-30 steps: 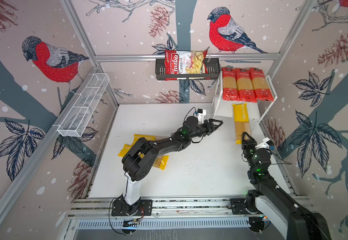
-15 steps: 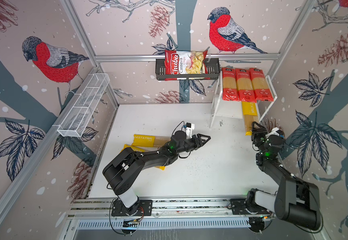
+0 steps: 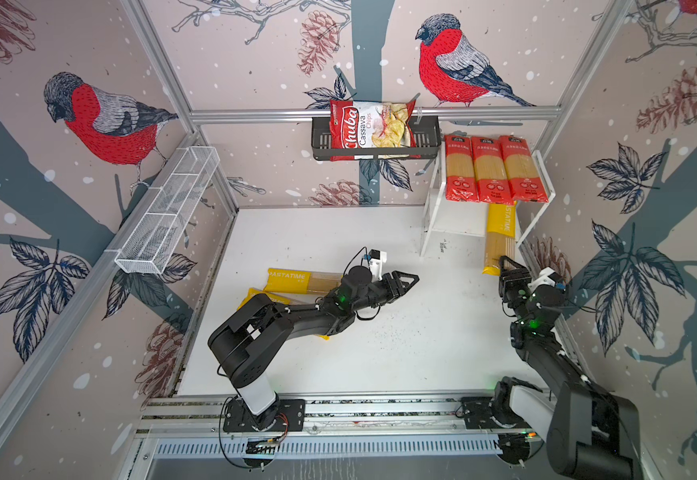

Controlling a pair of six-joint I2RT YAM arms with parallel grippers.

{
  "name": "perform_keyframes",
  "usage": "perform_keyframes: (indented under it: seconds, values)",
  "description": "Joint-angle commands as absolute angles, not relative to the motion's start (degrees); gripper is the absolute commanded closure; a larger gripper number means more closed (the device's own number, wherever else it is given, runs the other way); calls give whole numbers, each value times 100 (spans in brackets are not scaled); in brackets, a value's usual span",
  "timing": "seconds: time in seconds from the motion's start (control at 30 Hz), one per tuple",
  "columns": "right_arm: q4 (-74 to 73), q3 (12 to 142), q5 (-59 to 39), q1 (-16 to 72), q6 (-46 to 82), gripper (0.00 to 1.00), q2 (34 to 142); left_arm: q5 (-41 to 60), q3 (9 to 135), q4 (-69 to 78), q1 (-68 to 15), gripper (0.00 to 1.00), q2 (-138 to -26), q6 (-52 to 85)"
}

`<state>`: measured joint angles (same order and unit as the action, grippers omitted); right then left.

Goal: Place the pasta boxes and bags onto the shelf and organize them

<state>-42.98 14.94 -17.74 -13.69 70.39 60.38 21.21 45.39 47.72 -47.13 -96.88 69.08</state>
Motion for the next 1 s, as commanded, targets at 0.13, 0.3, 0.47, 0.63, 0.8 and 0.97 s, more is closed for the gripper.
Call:
perform_keyframes:
  seconds: [0.13, 0.3, 0.47, 0.63, 0.8, 0.97]
  values:
    - [-4775, 1827, -2226, -1801, 6799, 76, 6554, 2048, 4405, 5180, -4727, 40, -9584, 6949]
    - [-4781, 2128, -2692, -1994, 6756, 81, 6821, 2006, 4368, 5175, -4738, 41, -9578, 6943]
    - [-5048, 2349, -2679, -2052, 6993, 82, 6982, 2018, 4441, 5142, -4755, 41, -9657, 6934]
    - [-5055, 2839, -2654, -2109, 7042, 76, 7349, 2017, 4492, 5072, -4793, 41, -9669, 6900]
    - [-5127, 2963, -2630, -2133, 7088, 58, 7710, 1969, 4454, 5048, -4790, 41, -9642, 6864]
    - [-5159, 2603, -2630, -2058, 7197, 45, 7596, 1956, 4436, 5089, -4792, 41, -9654, 6863]
